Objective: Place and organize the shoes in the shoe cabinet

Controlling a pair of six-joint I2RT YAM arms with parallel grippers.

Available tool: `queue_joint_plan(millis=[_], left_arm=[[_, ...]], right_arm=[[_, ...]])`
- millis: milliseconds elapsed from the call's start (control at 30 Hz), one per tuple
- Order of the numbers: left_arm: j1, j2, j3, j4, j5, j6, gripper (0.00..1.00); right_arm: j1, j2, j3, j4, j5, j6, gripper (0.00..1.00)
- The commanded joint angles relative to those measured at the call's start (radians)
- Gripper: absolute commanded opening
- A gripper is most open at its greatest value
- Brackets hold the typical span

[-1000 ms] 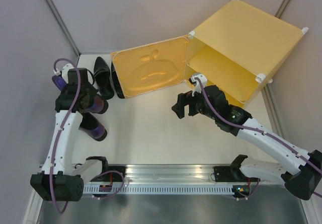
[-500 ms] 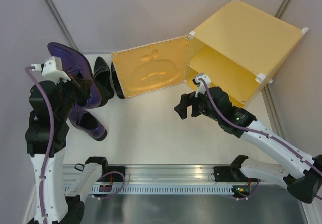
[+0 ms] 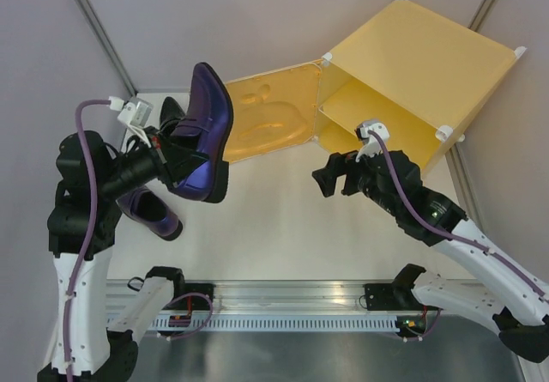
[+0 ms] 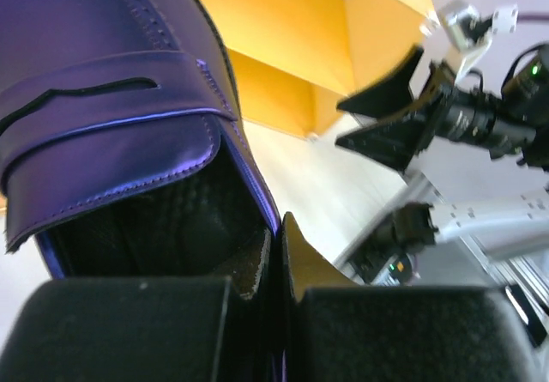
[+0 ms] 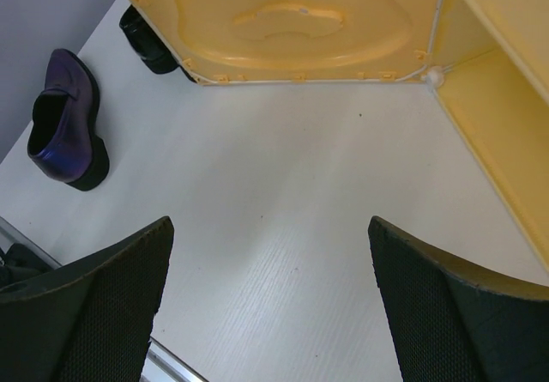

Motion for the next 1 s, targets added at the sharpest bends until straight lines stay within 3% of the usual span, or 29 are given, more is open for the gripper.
queue_joint_plan(millis=[0,133,267,467,733,967], left_arm=[[-0.084,0.026,-0.015,0.167,0.105,-0.017,0.02],[-0.256,0.075,-0.039,0.169,0.027,0.001,0.02],[-0.575,0.155,-0.031,0.167,-0.194,0.034,0.02],[-0.857,0.367,-0.002,0.172,-0.418,0.109,0.02],[-0.978,0.687,0.067,0.187,-0.602,0.254,0.02],[-1.014,0.908,0.052,0.339,-0.668,0.328,0.02]], right_arm=[[0.001,-0.055,0.054,-0.031,0.114,-0.006,0.98],[0.001,-0.096,0.052,-0.048,0.203,-0.018,0.98],[0.0,-0.144,0.046,-0.062,0.26,-0.018,0.98],[0.001,-0.194,0.046,-0.08,0.303,-0.015,0.98],[0.0,-0.219,0.039,-0.149,0.318,0.017,0.98],[0.001,-0.247,-0.02,-0.164,0.31,0.057,0.98]])
